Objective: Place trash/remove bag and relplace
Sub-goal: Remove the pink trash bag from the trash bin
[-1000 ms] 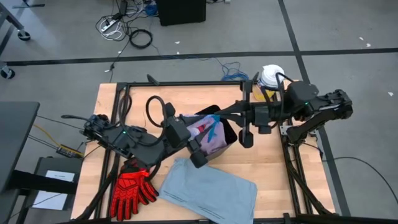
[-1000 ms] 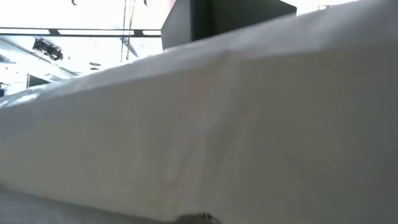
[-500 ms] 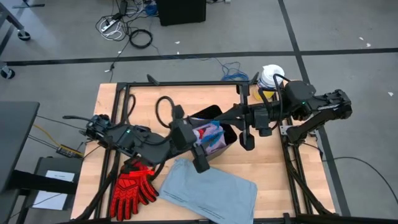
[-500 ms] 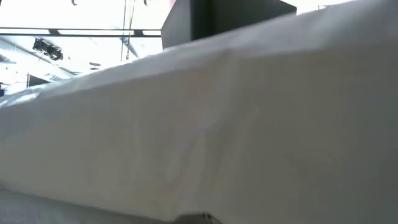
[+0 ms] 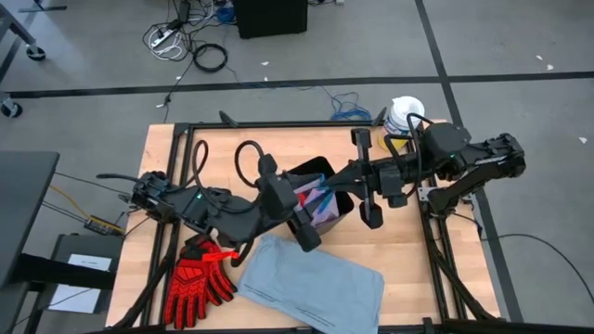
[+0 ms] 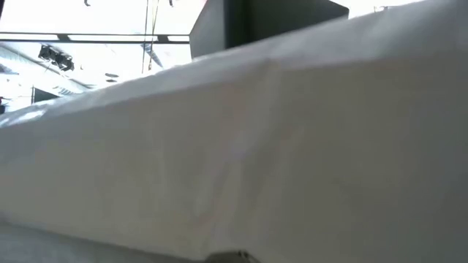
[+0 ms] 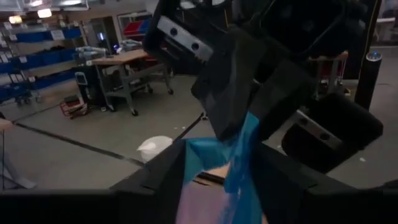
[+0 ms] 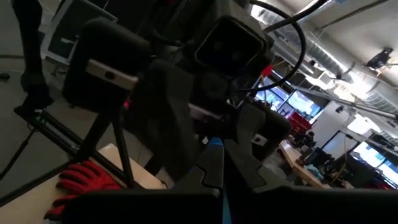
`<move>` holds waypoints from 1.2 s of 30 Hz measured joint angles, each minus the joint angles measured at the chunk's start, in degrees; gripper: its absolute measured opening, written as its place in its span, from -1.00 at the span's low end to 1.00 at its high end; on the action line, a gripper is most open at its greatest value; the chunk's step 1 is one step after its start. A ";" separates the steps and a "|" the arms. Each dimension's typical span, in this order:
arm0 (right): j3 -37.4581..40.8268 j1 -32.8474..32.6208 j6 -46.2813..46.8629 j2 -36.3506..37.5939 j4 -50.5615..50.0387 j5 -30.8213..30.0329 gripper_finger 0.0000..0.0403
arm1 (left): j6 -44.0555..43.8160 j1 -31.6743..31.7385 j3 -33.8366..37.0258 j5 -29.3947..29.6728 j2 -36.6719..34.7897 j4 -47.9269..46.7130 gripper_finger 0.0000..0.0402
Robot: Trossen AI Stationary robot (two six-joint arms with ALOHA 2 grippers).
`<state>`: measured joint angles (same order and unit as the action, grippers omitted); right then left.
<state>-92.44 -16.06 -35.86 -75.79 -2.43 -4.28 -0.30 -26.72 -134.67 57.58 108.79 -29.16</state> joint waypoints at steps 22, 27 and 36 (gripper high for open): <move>-0.13 0.68 9.47 10.92 -19.73 -8.00 -0.56 | 6.72 -2.22 0.00 13.27 0.02 2.65 -0.99; -0.07 1.95 18.95 8.72 -28.35 3.29 -0.30 | 9.01 -1.18 0.00 9.85 0.00 6.70 -0.99; 0.09 5.45 14.55 0.84 -28.59 -0.18 0.05 | 7.16 0.13 -0.04 8.76 0.00 7.48 -1.00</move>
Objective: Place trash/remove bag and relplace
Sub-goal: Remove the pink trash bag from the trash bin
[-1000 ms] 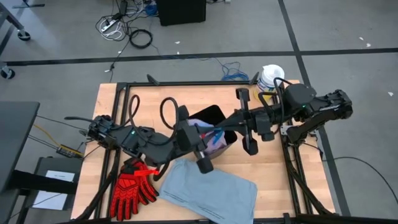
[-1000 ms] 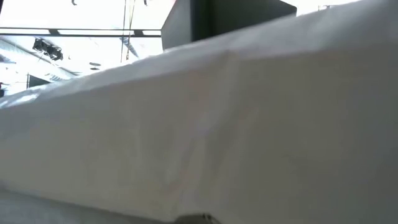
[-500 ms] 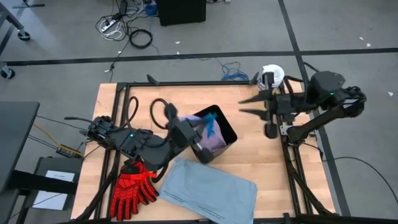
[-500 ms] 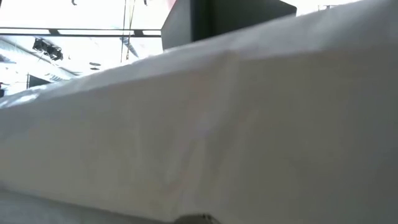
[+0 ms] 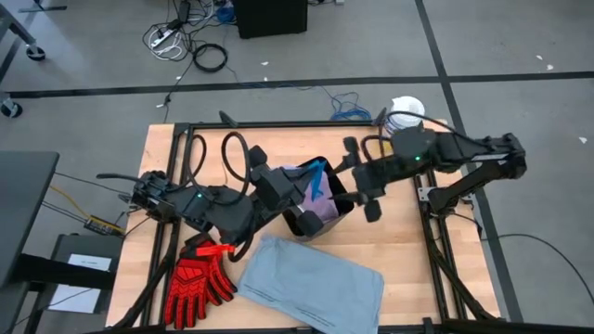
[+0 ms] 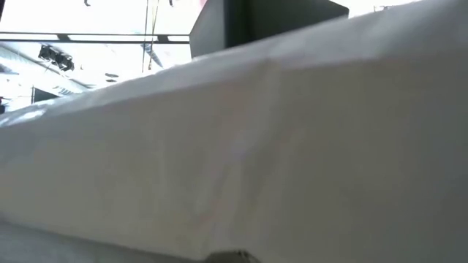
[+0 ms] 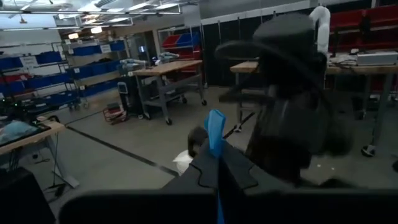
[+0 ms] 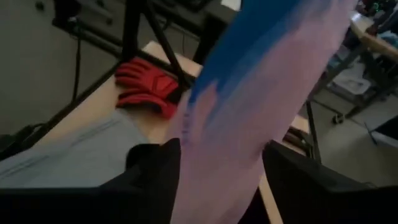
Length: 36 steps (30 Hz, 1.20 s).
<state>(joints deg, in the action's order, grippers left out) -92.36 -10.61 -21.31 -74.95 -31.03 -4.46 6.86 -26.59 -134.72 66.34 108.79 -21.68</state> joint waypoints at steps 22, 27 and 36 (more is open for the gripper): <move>-0.11 5.86 4.34 -2.95 7.39 11.57 -0.97 | -0.90 -0.02 0.02 7.42 0.42 1.68 -1.00; -0.11 6.23 5.26 -3.69 4.14 11.35 -1.00 | 4.54 -0.02 0.02 9.05 0.42 6.46 -1.00; -0.05 6.61 5.02 -6.02 0.71 10.83 -1.00 | 20.89 -0.02 -0.06 7.37 0.39 22.89 -1.00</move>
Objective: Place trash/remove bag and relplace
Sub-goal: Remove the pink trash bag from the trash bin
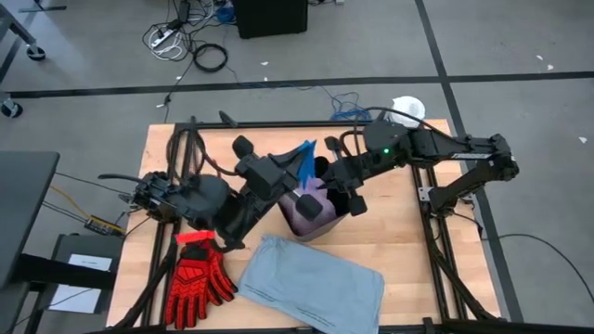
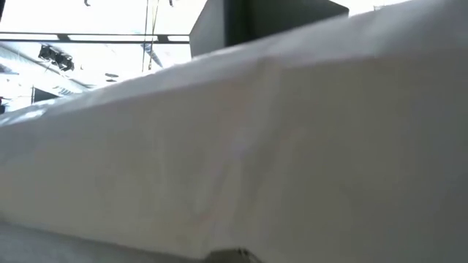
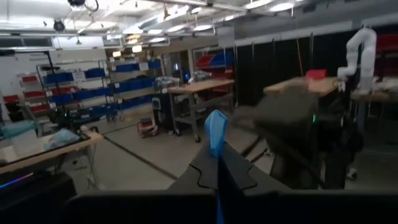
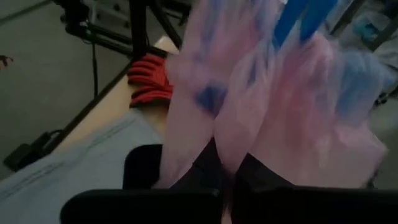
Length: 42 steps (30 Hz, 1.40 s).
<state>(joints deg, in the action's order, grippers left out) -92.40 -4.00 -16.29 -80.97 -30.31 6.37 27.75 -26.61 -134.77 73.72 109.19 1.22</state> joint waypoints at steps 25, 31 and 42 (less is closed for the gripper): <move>4.26 4.44 -7.15 7.56 1.38 -12.67 -0.64 | 11.10 2.72 -0.25 3.73 -0.17 4.25 -1.00; 4.24 8.76 -1.15 9.22 0.88 -6.16 -0.04 | 16.20 5.10 -0.25 4.52 -0.17 11.20 -1.00; 4.09 8.65 2.38 6.70 14.62 -2.85 0.73 | 17.01 9.80 -0.25 1.81 -0.17 11.56 -1.00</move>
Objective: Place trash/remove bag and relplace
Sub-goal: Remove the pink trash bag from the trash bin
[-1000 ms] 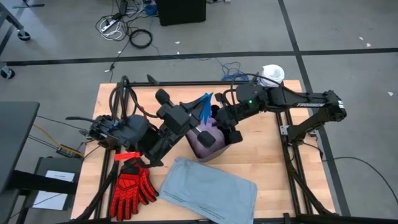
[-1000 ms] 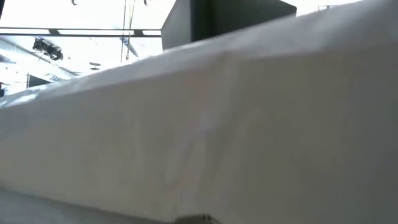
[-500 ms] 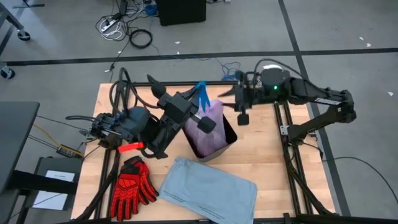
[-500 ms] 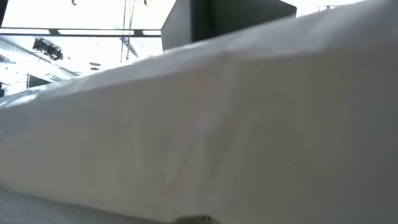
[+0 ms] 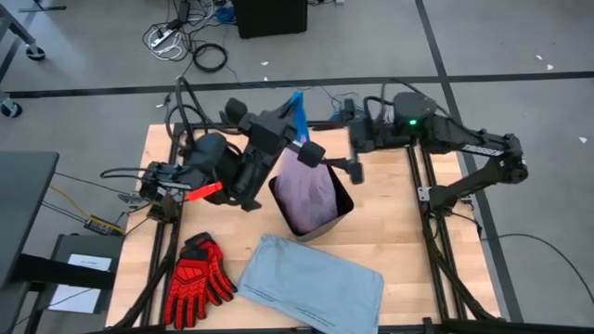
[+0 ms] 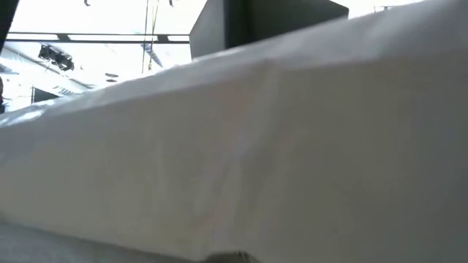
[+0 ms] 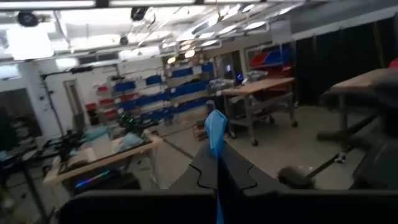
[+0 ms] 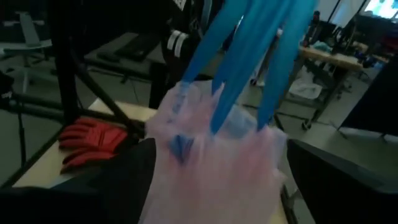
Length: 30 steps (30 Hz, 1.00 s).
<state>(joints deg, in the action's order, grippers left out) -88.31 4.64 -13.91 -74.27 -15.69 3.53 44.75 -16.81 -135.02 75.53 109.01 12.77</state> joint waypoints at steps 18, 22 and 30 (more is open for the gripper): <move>0.04 1.25 8.19 -11.19 8.43 -1.01 0.15 | -2.36 1.10 0.02 -11.20 -0.72 4.04 -1.00; 0.04 1.17 7.86 -11.66 8.38 2.66 -0.65 | -3.41 0.84 0.06 -15.07 -0.84 4.01 -1.00; 0.02 1.18 7.76 -11.64 7.99 5.29 -0.99 | -3.17 0.67 0.07 -17.85 -2.48 5.55 -1.00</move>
<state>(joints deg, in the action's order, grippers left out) -88.29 5.82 -6.15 -85.91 -7.70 8.82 41.58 -16.14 -134.96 57.69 106.53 18.33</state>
